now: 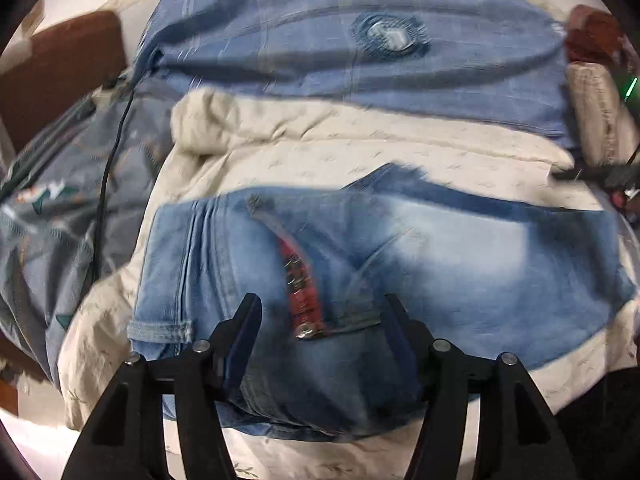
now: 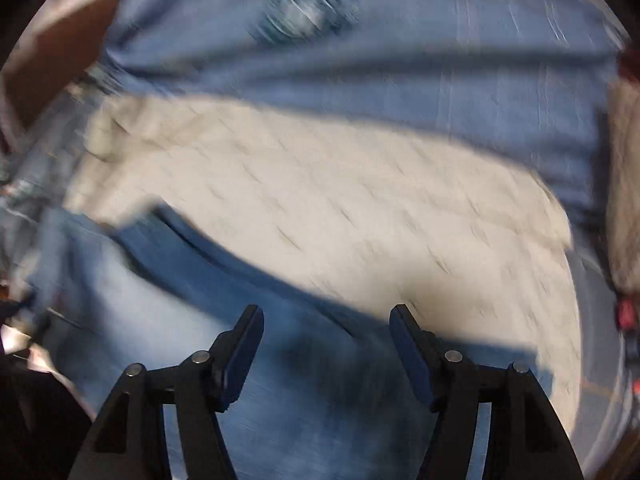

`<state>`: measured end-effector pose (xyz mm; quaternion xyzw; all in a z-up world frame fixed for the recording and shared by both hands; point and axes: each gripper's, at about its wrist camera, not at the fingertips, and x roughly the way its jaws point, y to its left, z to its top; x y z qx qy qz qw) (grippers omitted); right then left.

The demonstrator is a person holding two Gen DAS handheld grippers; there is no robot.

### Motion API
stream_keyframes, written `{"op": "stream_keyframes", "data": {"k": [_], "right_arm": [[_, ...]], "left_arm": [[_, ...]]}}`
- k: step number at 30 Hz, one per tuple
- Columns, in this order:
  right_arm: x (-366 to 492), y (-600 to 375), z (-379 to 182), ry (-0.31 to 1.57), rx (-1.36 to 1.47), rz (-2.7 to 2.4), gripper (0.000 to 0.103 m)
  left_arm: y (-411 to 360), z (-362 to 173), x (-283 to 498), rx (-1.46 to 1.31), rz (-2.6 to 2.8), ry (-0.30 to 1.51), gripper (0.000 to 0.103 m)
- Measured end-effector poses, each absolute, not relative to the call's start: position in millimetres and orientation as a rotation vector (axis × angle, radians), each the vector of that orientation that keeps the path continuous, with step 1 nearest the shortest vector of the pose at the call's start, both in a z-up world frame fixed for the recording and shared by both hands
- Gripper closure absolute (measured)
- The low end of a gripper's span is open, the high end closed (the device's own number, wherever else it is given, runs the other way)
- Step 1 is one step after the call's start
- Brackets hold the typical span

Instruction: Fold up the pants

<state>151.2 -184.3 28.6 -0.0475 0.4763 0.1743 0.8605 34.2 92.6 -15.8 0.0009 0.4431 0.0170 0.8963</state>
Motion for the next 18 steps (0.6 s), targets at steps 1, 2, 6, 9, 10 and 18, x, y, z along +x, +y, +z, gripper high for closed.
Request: {"op": "stream_keyframes", "data": {"k": [1, 2, 6, 9, 10, 18], "right_arm": [[154, -173, 36, 0.992, -0.072, 0.436, 0.034], [158, -156, 41, 0.994, -0.047, 0.540, 0.034], [171, -86, 29, 1.018, -0.147, 0.702, 0.035], [182, -51, 10, 1.017, -0.222, 0.713, 0.036], [187, -43, 5, 1.020, -0.224, 0.712, 0.037], [194, -14, -20, 1.076, -0.321, 0.696, 0.094]], "left_arm": [[97, -27, 39, -0.001, 0.044, 0.958, 0.040], [99, -39, 44, -0.003, 0.044, 0.982, 0.040], [96, -43, 41, 0.030, 0.044, 0.929, 0.037], [95, -43, 35, 0.024, 0.029, 0.914, 0.036], [96, -42, 35, 0.015, 0.023, 0.913, 0.036], [101, -42, 33, -0.022, 0.003, 0.909, 0.036]]}}
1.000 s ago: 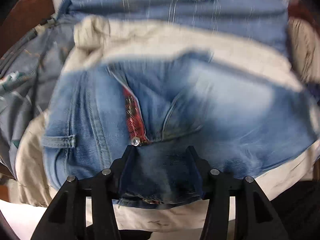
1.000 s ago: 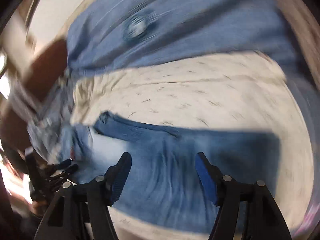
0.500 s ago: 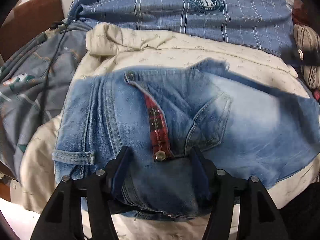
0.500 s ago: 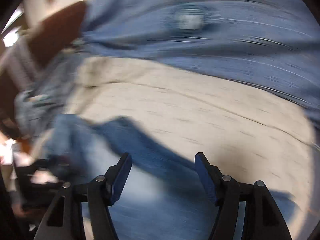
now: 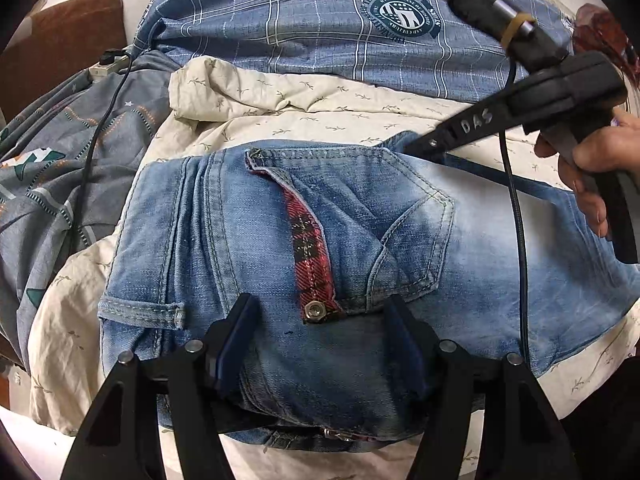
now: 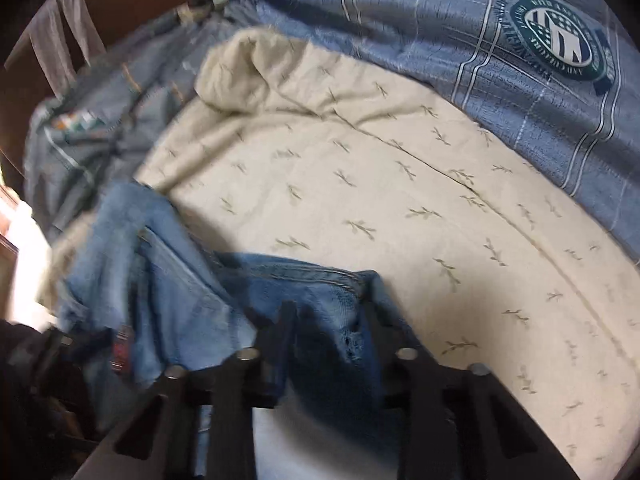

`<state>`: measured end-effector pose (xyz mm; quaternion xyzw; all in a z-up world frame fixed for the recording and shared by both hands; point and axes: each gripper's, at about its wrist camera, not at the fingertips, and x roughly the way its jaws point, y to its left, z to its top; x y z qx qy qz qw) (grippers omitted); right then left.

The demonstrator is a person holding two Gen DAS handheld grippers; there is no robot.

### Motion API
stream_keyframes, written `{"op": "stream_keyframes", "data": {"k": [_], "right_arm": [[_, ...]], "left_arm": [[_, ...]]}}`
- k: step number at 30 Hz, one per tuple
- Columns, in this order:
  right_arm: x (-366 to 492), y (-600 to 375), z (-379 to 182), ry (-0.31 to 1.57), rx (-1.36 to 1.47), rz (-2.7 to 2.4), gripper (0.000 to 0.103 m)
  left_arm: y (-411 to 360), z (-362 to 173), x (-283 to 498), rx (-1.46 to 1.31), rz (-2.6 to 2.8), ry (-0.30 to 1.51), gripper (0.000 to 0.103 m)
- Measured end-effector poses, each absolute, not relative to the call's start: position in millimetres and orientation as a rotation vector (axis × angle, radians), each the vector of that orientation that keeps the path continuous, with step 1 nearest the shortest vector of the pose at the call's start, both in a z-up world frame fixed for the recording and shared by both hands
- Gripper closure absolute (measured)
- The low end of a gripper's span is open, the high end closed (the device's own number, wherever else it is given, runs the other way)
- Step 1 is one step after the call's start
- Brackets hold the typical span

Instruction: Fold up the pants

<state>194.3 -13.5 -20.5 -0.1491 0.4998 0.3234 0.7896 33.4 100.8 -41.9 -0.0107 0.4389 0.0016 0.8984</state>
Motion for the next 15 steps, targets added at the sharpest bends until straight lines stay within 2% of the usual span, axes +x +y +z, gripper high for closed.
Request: {"op": "stream_keyframes", "data": {"k": [3, 8, 14, 15], "right_arm": [[189, -11, -16, 1.047, -0.407, 0.662, 0.099], [181, 4, -1, 0.920, -0.545, 0.586, 0.101], [199, 2, -25, 0.978, -0.504, 0.559, 0.100], [200, -1, -26, 0.986, -0.472, 0.571, 0.098]], "left_arm": [[101, -42, 34, -0.027, 0.002, 0.910, 0.036], [101, -43, 34, -0.027, 0.004, 0.911, 0.036], [100, -43, 34, -0.019, 0.004, 0.910, 0.035], [100, -43, 34, -0.019, 0.004, 0.910, 0.035]]}}
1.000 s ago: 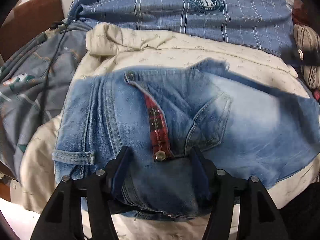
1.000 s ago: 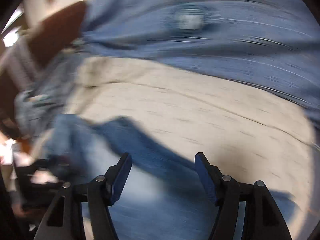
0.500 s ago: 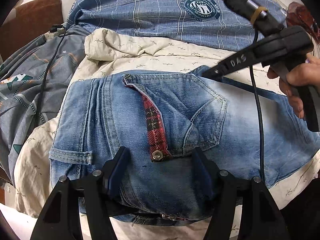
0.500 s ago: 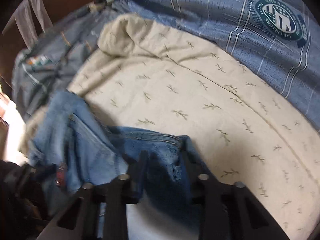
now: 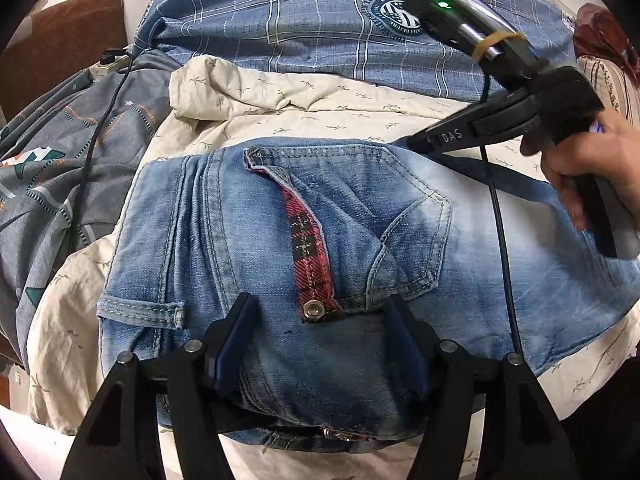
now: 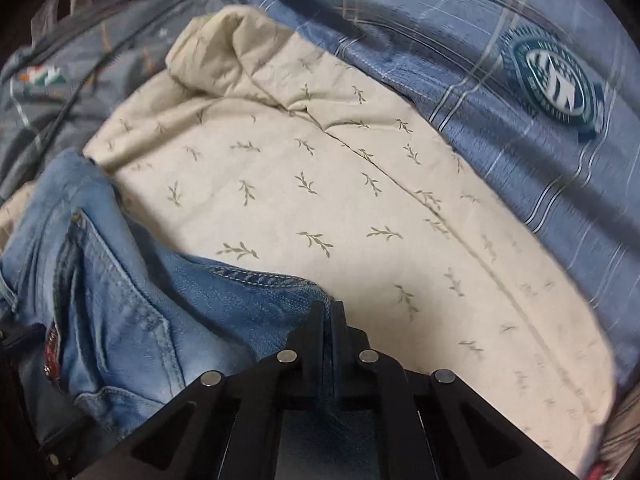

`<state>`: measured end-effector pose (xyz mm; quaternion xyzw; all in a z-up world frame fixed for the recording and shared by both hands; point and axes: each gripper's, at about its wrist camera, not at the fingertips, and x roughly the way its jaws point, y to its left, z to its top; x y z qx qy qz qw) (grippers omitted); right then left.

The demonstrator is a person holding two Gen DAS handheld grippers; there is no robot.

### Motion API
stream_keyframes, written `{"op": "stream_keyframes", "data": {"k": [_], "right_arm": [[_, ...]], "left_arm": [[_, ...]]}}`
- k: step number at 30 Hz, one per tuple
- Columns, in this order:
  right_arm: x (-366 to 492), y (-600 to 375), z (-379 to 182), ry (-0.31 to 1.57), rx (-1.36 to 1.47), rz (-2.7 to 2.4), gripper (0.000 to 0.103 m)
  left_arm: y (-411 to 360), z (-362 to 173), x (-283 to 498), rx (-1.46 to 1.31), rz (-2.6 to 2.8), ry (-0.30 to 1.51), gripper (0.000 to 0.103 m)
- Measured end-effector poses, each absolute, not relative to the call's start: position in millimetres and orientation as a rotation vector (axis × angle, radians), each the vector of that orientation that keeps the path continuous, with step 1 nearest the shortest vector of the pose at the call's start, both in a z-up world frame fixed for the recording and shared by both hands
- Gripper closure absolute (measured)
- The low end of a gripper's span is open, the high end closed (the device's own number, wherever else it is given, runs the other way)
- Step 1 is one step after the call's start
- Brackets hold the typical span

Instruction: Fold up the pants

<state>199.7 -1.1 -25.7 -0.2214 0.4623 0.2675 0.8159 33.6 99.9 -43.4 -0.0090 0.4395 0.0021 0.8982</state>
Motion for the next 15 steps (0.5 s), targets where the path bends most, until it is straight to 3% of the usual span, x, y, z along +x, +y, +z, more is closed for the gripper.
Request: {"op": "stream_keyframes", "data": {"k": [4, 5, 7, 8, 9, 15], "right_arm": [[210, -22, -14, 1.052, -0.309, 0.605, 0.092], [212, -28, -7, 1.050, -0.271, 0.605, 0.086], [212, -40, 8, 1.026, -0.212, 0.593, 0.065], [210, -48, 16, 1.009, -0.164, 0.601, 0.036], [208, -53, 21, 0.993, -0.143, 0.602, 0.023], [192, -42, 14, 1.013, -0.206, 0.678, 0.024]], "left_arm": [[100, -43, 34, -0.022, 0.006, 0.910, 0.035], [100, -43, 34, -0.023, 0.006, 0.910, 0.035], [100, -43, 34, -0.023, 0.008, 0.910, 0.035], [100, -43, 34, -0.022, 0.009, 0.910, 0.035], [100, -43, 34, -0.021, 0.010, 0.909, 0.035], [100, -43, 34, -0.026, 0.009, 0.909, 0.035]]}}
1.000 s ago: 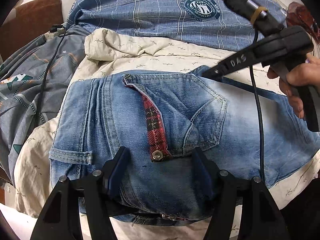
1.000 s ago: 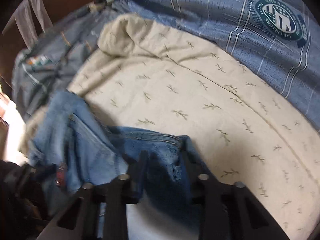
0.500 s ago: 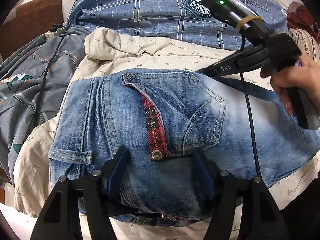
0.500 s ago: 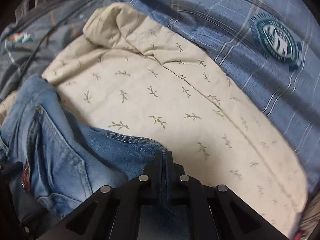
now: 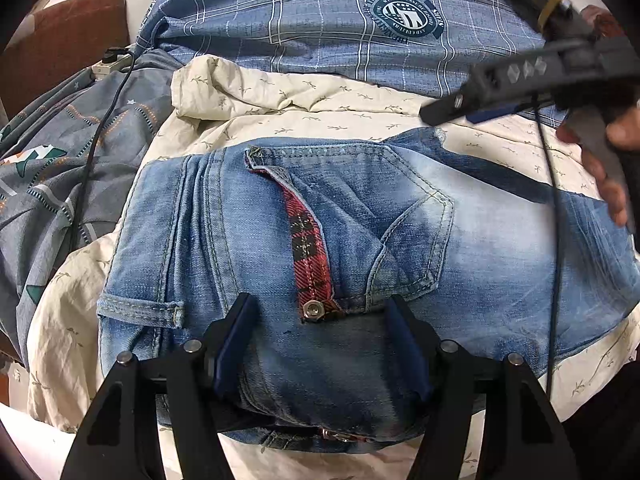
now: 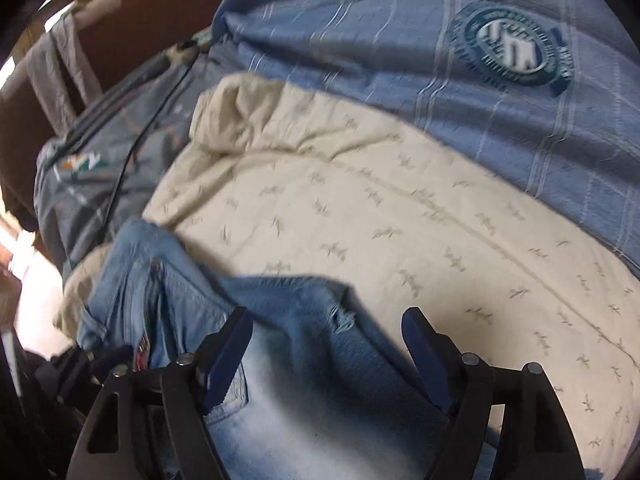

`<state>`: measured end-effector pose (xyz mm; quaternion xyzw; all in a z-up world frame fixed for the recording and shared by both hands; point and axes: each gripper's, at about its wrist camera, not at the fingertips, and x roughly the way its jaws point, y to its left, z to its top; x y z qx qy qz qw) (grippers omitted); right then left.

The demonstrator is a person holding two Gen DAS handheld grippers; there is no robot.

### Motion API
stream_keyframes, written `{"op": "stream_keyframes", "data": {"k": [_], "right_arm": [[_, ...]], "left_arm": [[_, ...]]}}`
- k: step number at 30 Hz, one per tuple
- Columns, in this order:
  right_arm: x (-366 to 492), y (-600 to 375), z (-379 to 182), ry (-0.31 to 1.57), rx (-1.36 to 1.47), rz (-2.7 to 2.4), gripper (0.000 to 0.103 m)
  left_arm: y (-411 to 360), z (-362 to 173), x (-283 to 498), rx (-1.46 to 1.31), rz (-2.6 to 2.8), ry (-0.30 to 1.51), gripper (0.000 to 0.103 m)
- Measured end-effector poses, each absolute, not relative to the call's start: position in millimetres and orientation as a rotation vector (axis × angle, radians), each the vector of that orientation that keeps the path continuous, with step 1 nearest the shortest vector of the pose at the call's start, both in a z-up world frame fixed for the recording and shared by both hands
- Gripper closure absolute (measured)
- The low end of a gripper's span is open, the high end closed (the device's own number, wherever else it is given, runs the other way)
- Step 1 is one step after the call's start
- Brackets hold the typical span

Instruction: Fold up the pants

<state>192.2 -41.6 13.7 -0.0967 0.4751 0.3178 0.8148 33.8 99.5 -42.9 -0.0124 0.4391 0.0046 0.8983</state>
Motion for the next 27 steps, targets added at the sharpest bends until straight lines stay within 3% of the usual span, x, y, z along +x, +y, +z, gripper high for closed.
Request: {"op": "stream_keyframes", "data": {"k": [2, 5, 9, 11, 17, 20, 22, 23, 24, 25, 27], "right_arm": [[194, -35, -2, 1.040, -0.231, 0.684, 0.028], [195, -26, -22, 1.092, -0.289, 0.688, 0.078], [191, -22, -28, 1.087, -0.385, 0.652, 0.097], [189, -21, -21, 1.033, -0.418, 0.615, 0.099], [194, -15, -35, 1.028, -0.466, 0.575, 0.098], [196, -24, -37, 1.043, -0.384, 0.585, 0.092], [194, -30, -30, 1.049, -0.369, 0.580, 0.082], [189, -36, -21, 1.036, -0.350, 0.574, 0.069], [185, -41, -14, 1.022, -0.330, 0.565, 0.044], [179, -47, -7, 1.004, -0.305, 0.549, 0.034], [165, -66, 11, 0.953, -0.248, 0.528, 0.030]], "left_arm": [[100, -43, 34, -0.028, 0.008, 0.909, 0.035], [100, -43, 33, -0.027, 0.004, 0.908, 0.035], [100, -43, 33, -0.028, 0.004, 0.908, 0.035], [100, -43, 33, -0.028, 0.003, 0.909, 0.035], [100, -43, 33, -0.027, 0.003, 0.910, 0.035], [100, -42, 33, -0.025, 0.005, 0.910, 0.034], [100, -42, 33, -0.027, 0.006, 0.910, 0.034], [100, -42, 33, -0.025, 0.006, 0.909, 0.034], [100, -43, 33, -0.025, 0.008, 0.910, 0.034], [99, -43, 33, -0.026, 0.008, 0.910, 0.034], [98, -43, 33, -0.023, 0.011, 0.910, 0.034]]}}
